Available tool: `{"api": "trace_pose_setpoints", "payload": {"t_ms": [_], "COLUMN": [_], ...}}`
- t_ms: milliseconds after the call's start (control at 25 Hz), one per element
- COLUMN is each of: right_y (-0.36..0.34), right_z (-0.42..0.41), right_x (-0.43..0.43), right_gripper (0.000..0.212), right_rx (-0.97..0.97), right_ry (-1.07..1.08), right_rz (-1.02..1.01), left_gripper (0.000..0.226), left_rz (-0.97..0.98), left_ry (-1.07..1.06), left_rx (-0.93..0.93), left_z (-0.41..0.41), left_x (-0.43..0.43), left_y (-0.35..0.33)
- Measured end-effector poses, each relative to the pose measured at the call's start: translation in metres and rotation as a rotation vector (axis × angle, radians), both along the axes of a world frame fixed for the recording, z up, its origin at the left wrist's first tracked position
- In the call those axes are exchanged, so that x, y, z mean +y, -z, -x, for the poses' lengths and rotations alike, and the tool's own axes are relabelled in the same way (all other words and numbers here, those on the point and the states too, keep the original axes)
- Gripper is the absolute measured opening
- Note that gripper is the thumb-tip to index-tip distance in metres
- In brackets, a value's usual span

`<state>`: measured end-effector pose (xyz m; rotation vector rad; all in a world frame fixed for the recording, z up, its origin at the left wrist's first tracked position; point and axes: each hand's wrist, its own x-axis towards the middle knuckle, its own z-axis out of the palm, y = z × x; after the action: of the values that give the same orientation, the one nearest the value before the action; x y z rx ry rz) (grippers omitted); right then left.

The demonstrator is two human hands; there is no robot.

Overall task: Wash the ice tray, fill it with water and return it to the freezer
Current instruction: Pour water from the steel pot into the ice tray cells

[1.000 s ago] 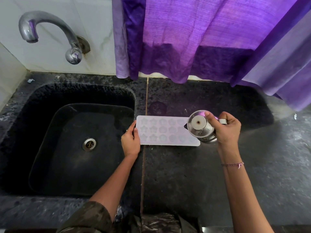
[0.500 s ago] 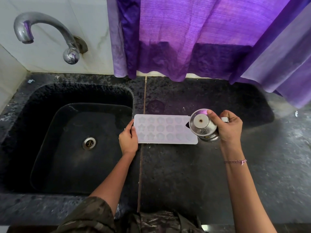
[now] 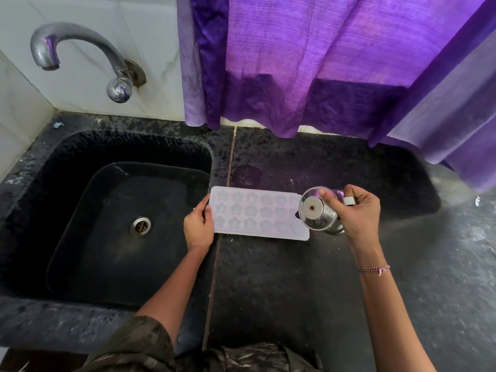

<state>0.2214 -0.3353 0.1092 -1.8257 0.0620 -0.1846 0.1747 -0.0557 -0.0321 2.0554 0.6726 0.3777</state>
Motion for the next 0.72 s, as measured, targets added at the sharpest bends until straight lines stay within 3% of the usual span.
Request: {"api": "trace_pose_setpoints", "payload": {"t_ms": [440,720], "right_y": [-0.005,-0.006], "right_z": [-0.008,-0.010], "right_x": [-0.009,-0.013], "right_gripper": [0.056,0.059], "right_rx": [0.001,0.040], "right_ry": [-0.058,-0.021], "right_rz": [0.093,-0.136], "left_gripper": [0.033,0.032], "left_rz": [-0.031,-0.047], "left_ry": [-0.022,-0.025], "left_rx": [-0.003,-0.003], "left_z": [0.001,0.001], "left_x": [-0.003,-0.003], "left_y": [-0.005,-0.006]}}
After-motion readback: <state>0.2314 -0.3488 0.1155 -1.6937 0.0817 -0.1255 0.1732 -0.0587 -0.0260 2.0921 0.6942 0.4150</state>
